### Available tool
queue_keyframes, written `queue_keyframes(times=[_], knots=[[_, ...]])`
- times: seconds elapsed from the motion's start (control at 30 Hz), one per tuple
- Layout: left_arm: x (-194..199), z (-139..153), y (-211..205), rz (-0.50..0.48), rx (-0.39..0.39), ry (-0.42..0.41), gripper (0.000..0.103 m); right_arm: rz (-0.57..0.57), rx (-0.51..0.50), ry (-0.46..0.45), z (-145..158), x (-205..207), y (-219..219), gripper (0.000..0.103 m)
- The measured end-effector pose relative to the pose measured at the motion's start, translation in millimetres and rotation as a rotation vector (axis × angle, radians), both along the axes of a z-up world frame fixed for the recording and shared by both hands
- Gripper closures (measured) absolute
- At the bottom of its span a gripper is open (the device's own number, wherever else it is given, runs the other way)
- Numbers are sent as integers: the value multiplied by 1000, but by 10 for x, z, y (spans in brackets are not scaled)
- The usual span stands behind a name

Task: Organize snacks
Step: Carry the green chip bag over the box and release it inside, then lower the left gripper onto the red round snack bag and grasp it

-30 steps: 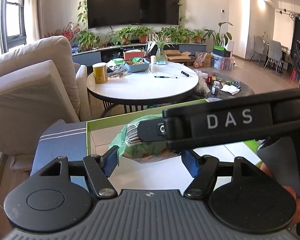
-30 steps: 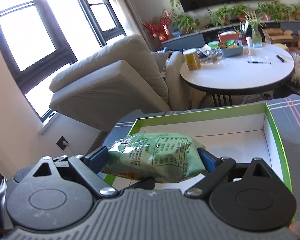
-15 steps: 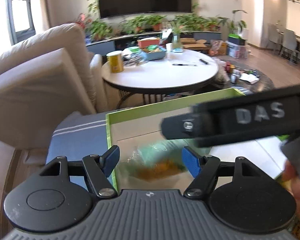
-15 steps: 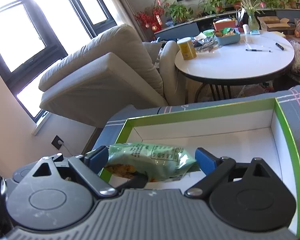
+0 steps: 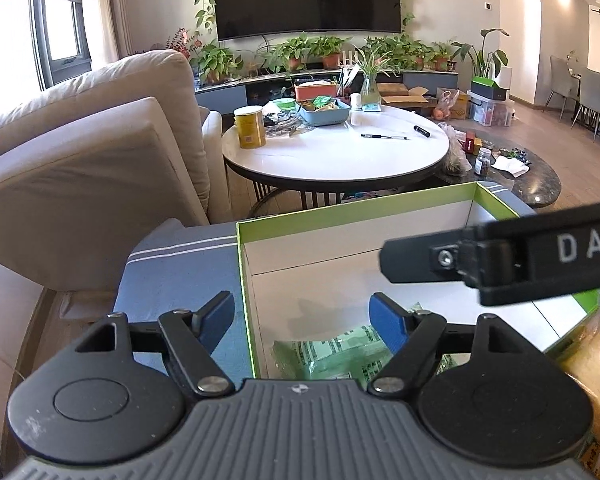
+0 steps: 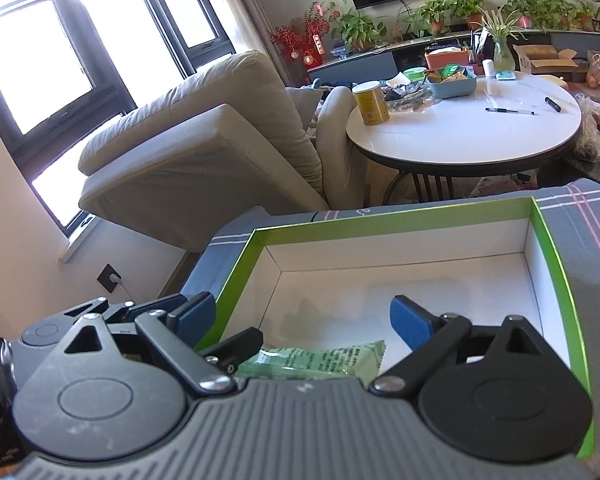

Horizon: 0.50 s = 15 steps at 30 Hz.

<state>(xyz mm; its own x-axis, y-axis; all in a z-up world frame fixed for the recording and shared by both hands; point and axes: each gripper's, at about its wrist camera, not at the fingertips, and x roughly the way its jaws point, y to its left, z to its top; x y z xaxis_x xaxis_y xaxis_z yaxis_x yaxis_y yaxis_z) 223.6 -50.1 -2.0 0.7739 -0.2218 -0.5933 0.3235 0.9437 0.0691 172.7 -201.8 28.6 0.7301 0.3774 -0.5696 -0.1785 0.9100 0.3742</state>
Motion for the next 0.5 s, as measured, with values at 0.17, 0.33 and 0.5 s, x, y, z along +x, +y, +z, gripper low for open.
queue_keyframes(times=[0.17,0.33,0.5], knots=[[-191,125,97,11,-25,-28,26,8,-7,-22,75,-157,7,12],[-434,236,201,23,-36,-58,24,21,-10,-51,171,-368,16,12],[-681,273,339,36,-58,-68,20,38,-12,-76,249,-591,44,12]])
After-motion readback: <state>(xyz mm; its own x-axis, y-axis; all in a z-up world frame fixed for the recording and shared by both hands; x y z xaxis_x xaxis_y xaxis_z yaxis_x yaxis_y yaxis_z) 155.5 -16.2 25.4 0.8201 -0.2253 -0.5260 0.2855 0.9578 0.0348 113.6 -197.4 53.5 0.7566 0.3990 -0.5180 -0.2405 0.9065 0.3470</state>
